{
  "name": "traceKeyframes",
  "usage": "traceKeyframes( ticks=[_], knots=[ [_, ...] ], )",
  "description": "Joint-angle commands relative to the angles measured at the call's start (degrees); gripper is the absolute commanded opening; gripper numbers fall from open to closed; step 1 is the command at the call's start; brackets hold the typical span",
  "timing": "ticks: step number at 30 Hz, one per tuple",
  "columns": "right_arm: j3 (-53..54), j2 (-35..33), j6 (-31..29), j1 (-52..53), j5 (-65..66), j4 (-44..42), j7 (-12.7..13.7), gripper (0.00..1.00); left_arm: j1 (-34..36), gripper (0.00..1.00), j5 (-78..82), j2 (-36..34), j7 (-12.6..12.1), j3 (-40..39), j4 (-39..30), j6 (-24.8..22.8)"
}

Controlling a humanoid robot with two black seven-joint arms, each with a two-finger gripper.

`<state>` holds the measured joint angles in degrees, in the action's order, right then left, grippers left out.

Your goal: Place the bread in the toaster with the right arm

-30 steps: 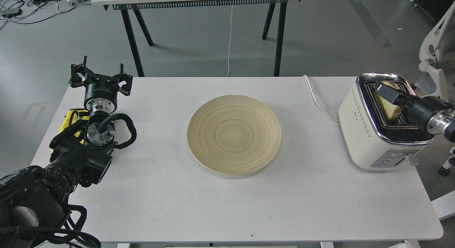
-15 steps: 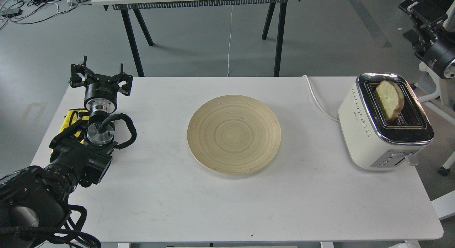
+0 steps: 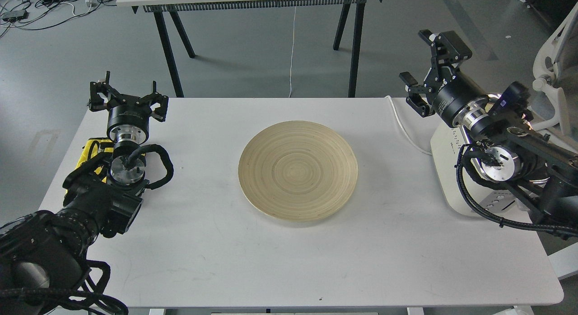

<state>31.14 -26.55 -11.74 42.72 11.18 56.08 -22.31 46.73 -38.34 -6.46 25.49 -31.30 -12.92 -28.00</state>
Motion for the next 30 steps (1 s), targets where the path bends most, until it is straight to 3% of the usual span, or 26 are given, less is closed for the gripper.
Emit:
traceKeyframes(
  ticks=[1,3,7,30],
  knots=[
    [5.32,5.79,-10.73,-3.25,-1.07,-9.48,-0.54,1.0,-0.06,1.0,0.02,-0.05,0.0,0.01,0.0,0.0],
    [7.43,8.08,-16.1,-4.48,-1.07,-13.7,-0.45,1.0,0.02,1.0,0.02,0.04,0.0,0.01,0.0,0.0],
    [8.14,10.81,-16.26,-5.01,-1.07,-17.93,-0.45,1.0,0.02,1.0,-0.07,0.04,0.0,0.01,0.0,0.0],
    [8.67,10.81,-16.26,-4.92,-0.98,-17.59,-0.54,1.0,0.02,1.0,0.02,0.04,0.0,0.01,0.0,0.0]
  ],
)
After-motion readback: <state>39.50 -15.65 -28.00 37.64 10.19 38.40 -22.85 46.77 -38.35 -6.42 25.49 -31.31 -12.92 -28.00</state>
